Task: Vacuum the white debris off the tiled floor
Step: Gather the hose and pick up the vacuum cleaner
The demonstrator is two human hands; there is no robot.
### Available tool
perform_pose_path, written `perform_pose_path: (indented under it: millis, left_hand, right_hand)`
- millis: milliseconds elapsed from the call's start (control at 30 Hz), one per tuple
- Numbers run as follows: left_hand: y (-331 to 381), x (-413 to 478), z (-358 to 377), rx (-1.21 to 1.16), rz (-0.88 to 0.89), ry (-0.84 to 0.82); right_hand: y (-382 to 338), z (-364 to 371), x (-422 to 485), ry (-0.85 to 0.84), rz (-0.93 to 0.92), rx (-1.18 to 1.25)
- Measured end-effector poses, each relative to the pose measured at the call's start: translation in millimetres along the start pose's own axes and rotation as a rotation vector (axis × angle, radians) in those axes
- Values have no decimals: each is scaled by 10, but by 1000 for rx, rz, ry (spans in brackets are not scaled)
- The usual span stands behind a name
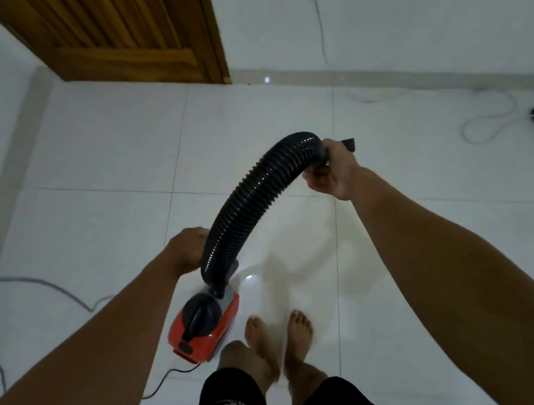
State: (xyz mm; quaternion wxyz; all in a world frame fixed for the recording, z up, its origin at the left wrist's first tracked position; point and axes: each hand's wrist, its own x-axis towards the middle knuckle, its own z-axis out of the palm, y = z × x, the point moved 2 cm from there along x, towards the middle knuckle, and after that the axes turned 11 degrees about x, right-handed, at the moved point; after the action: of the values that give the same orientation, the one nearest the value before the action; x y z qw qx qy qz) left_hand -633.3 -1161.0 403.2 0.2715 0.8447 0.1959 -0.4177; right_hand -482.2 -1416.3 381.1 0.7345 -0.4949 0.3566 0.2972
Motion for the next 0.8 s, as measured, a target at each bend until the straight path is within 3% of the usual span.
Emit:
perform_pose_path:
  millis: [67,100,167,233,267,433,633,800]
  left_hand:
    - [-237,-93,116,-90,-19,68]
    - [-432,-107,227,-206,-107,50]
    - [-648,-201,369,-272,-106,-81]
    - [-801,-32,472,-198,5,-108]
    - [-946,192,547,-302,62,-126]
    - [-710,203,466,-399,243,15]
    - [-871,325,364,-394,358,28]
    - [-1044,377,305,-201,436,148]
  right_hand:
    - [15,98,-103,-3,-34,33]
    - [50,146,-127,2,-47,46]
    - [111,276,-139,-10,-64,63]
    - [159,411,-153,-24,-88,60]
    - [182,475,-181,-22,-105,49]
    - [578,704,-397,4,-174,-2]
    - [1337,1110,-555,-106,-304,-263]
    - [1808,1427,-566,13,-534,-664]
